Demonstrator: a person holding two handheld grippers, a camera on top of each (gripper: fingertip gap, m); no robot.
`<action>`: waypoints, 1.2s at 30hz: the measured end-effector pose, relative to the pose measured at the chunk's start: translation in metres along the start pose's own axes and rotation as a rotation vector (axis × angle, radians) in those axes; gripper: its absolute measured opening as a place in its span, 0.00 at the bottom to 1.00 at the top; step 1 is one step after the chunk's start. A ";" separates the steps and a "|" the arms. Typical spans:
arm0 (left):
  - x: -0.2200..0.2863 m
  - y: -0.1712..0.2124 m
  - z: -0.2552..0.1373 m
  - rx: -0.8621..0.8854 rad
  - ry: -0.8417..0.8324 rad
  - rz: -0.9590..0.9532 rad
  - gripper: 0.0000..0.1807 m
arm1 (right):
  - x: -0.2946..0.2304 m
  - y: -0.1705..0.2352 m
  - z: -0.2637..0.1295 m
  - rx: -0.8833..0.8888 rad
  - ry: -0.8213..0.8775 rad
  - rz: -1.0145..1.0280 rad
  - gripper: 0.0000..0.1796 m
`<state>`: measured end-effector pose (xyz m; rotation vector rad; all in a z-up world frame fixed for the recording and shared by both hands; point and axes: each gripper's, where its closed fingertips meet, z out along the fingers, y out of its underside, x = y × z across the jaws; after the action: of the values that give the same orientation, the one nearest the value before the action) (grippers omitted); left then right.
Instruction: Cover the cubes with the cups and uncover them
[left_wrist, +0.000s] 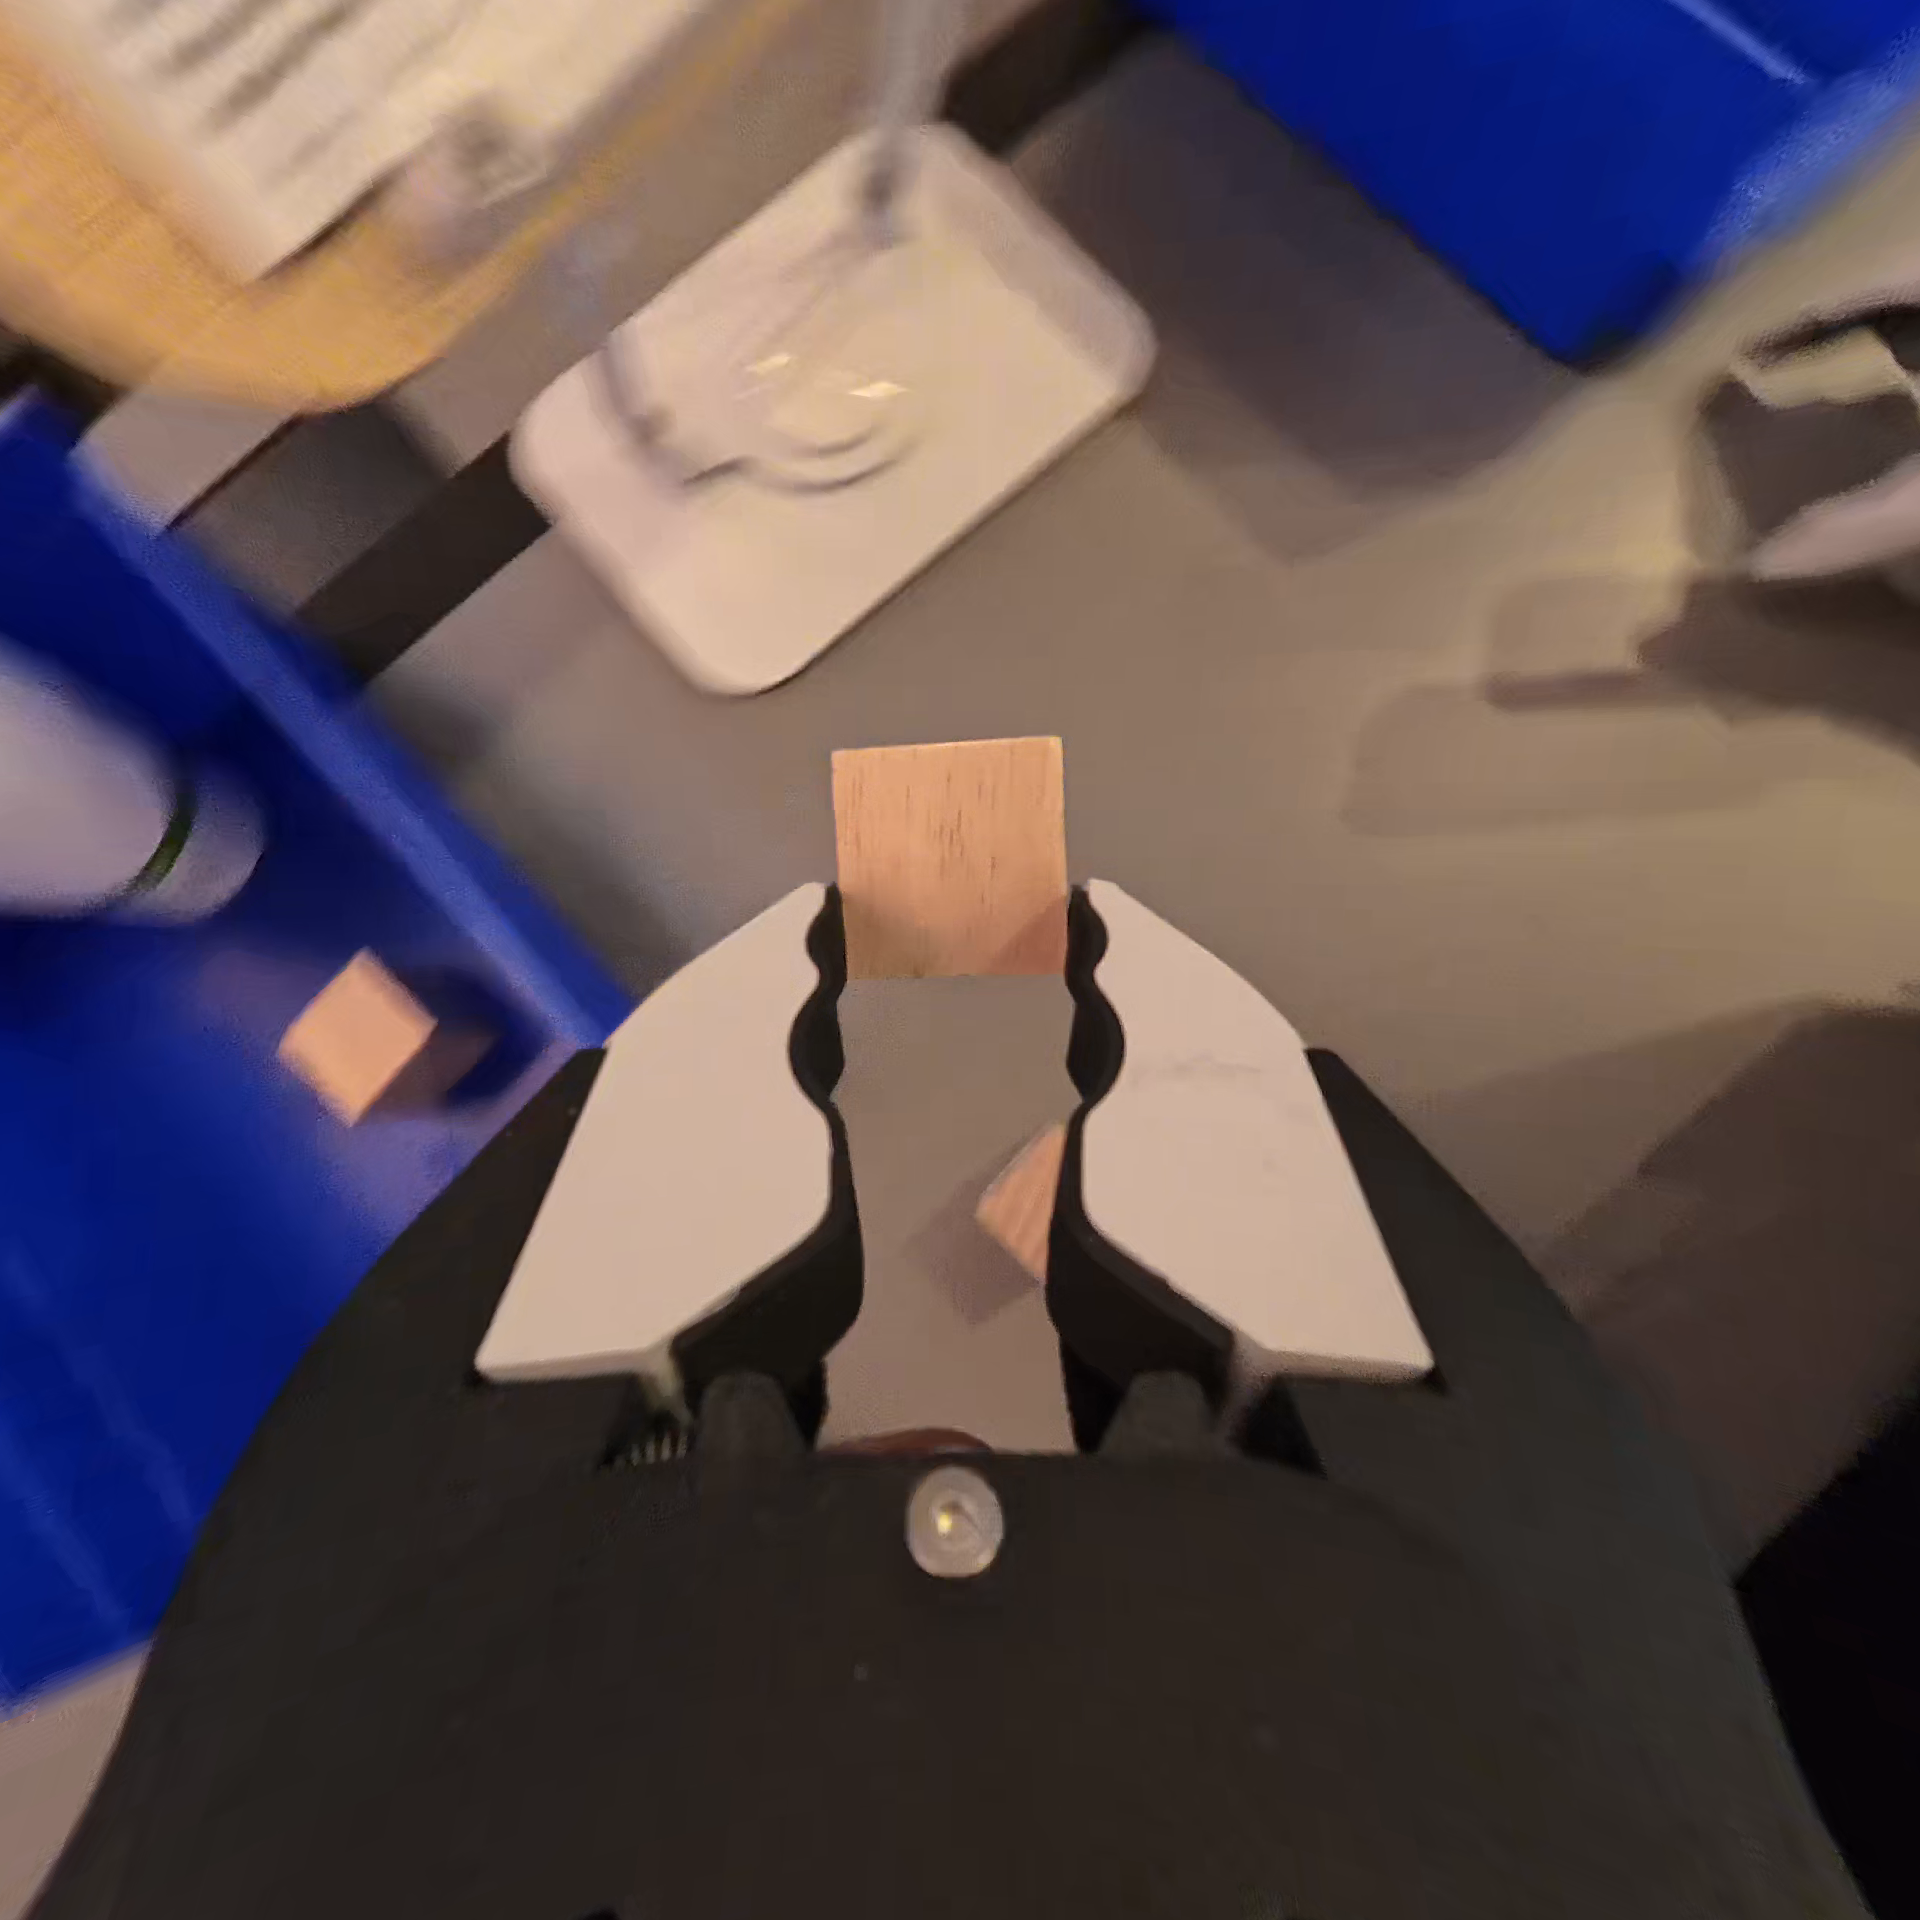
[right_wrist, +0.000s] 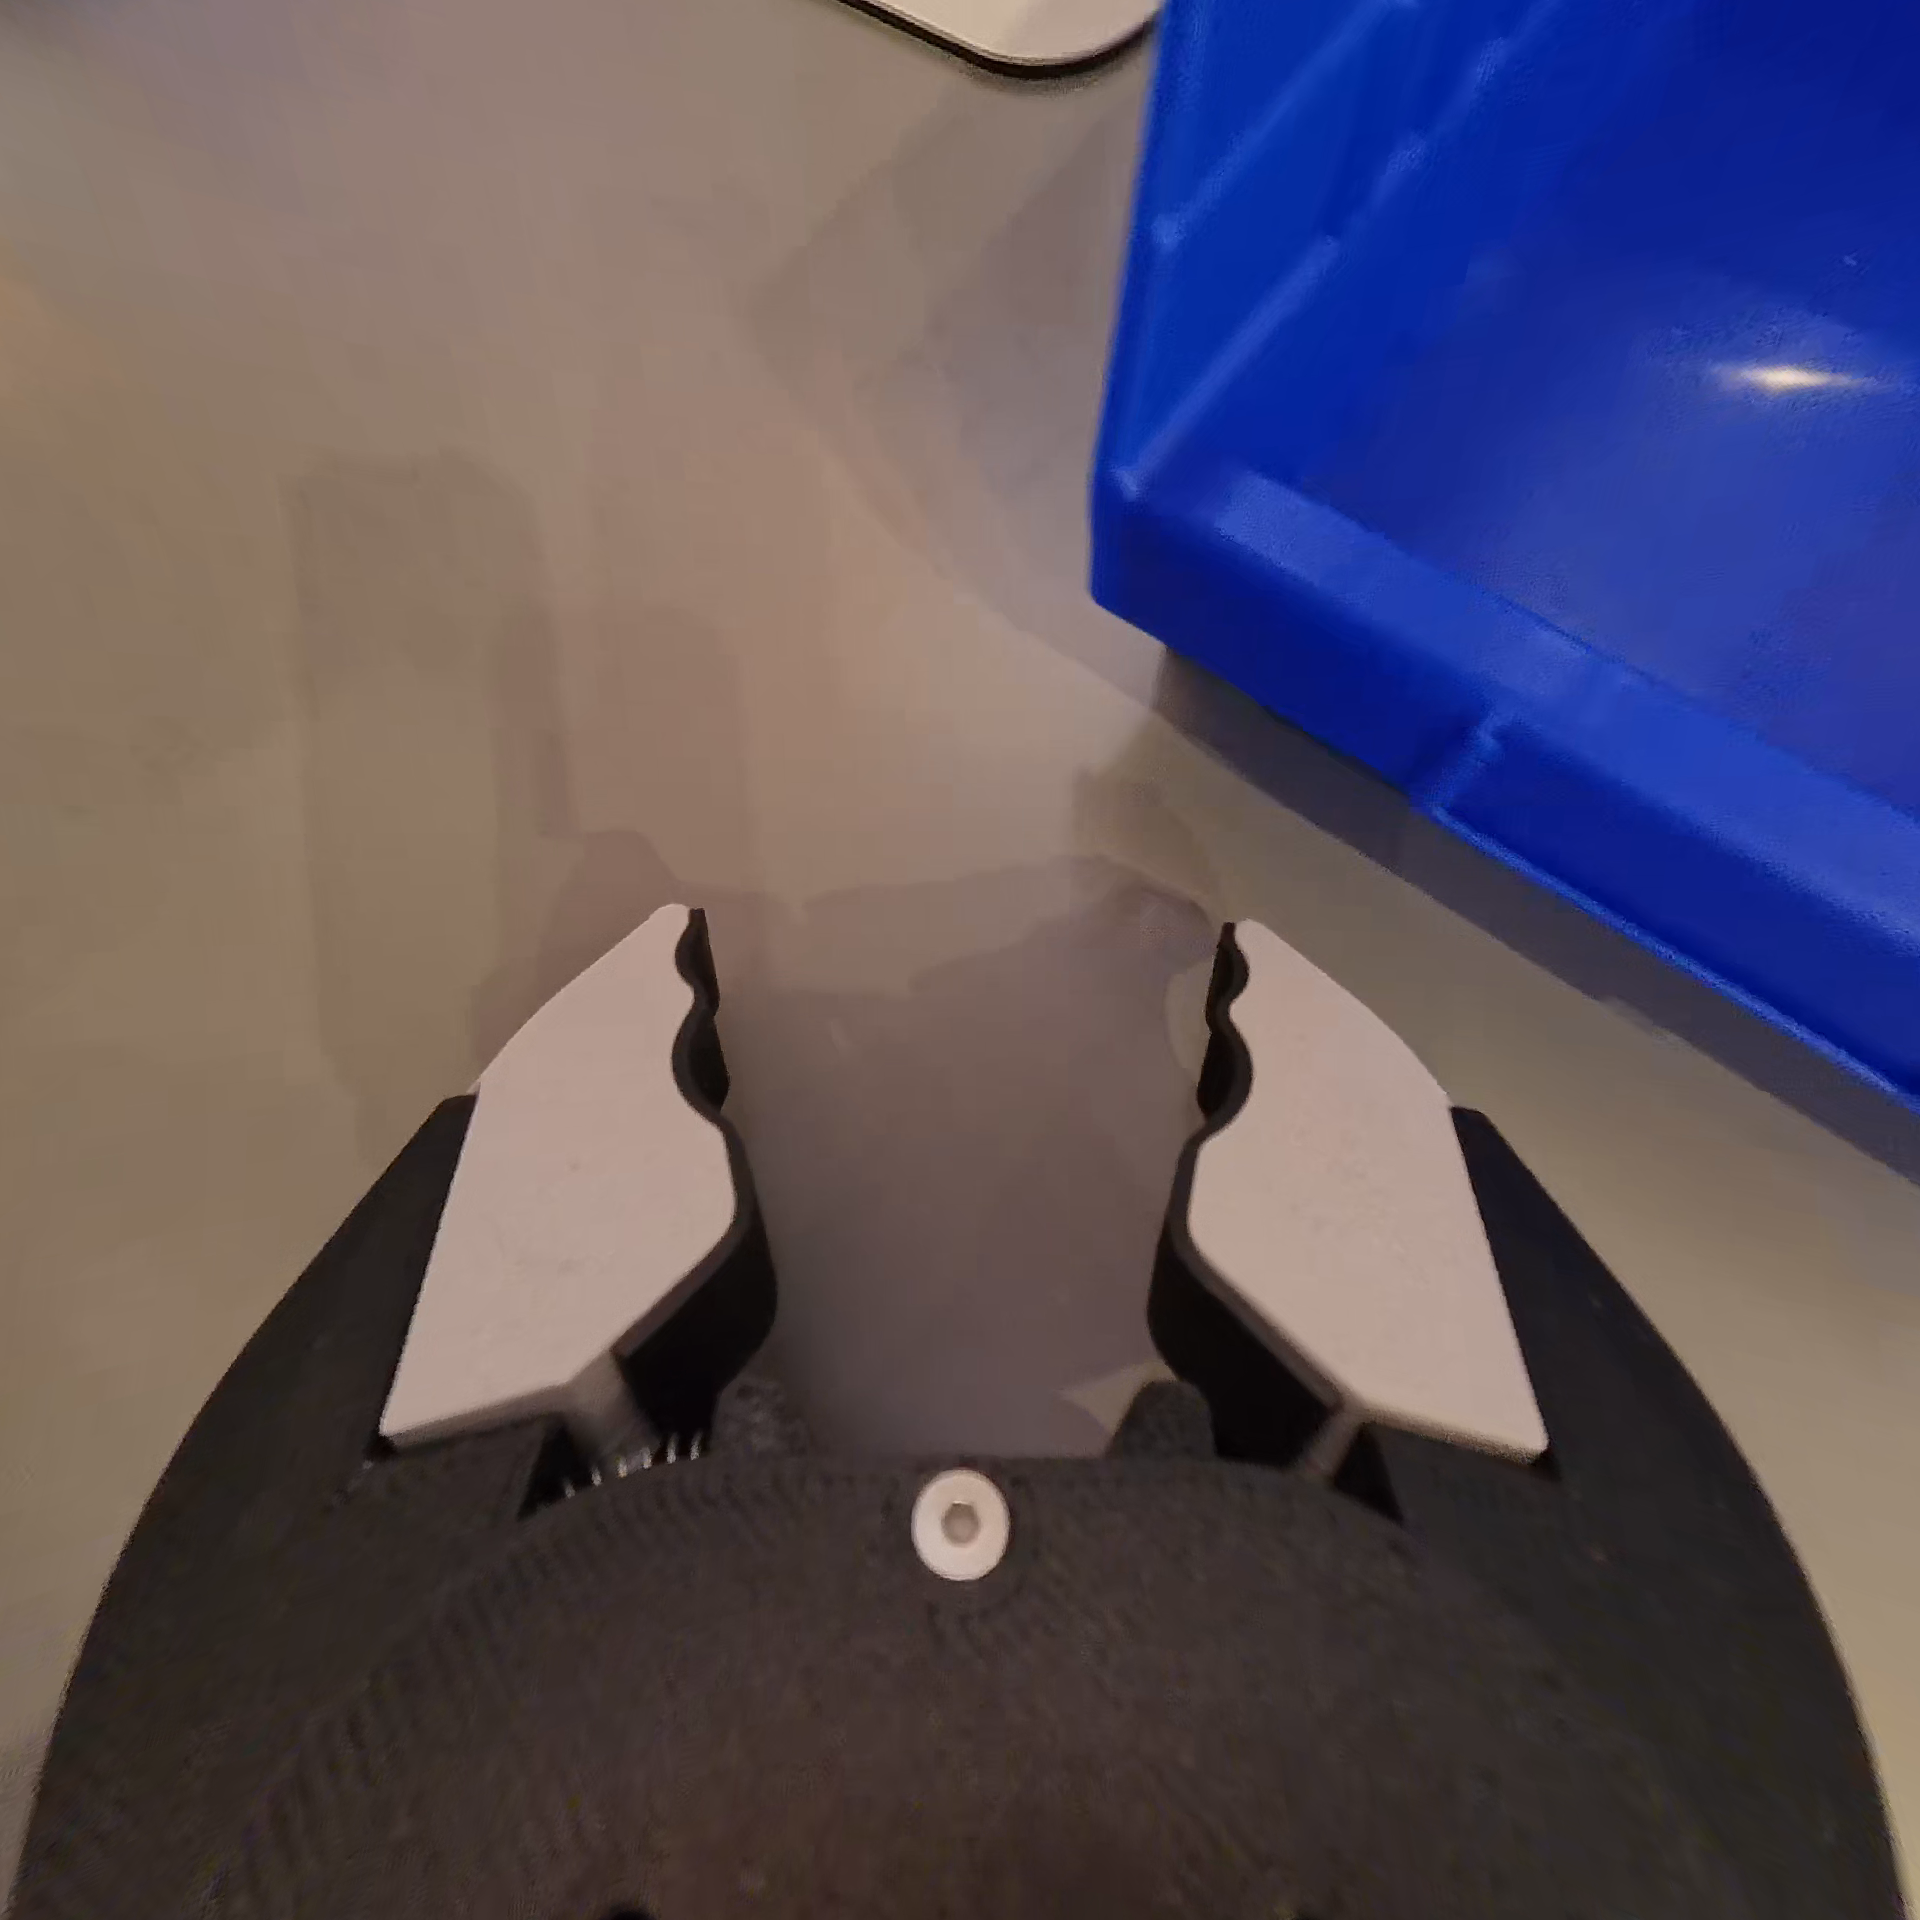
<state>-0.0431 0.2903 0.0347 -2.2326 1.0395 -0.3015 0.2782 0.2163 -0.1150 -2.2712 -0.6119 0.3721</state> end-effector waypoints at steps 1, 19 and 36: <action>0.019 -0.004 0.008 -0.006 0.031 0.075 0.22 | 0.005 0.004 -0.004 -0.002 0.004 0.002 0.51; 0.134 0.044 0.114 -0.163 0.521 0.714 0.22 | 0.013 0.013 -0.015 0.003 -0.004 -0.008 0.48; -0.072 -0.005 -0.014 -0.015 0.086 0.578 0.32 | 0.013 0.013 -0.013 -0.003 -0.023 -0.003 0.44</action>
<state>-0.0938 0.3408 0.0531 -1.8384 1.6732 -0.1337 0.2988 0.2075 -0.1164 -2.2719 -0.6278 0.3971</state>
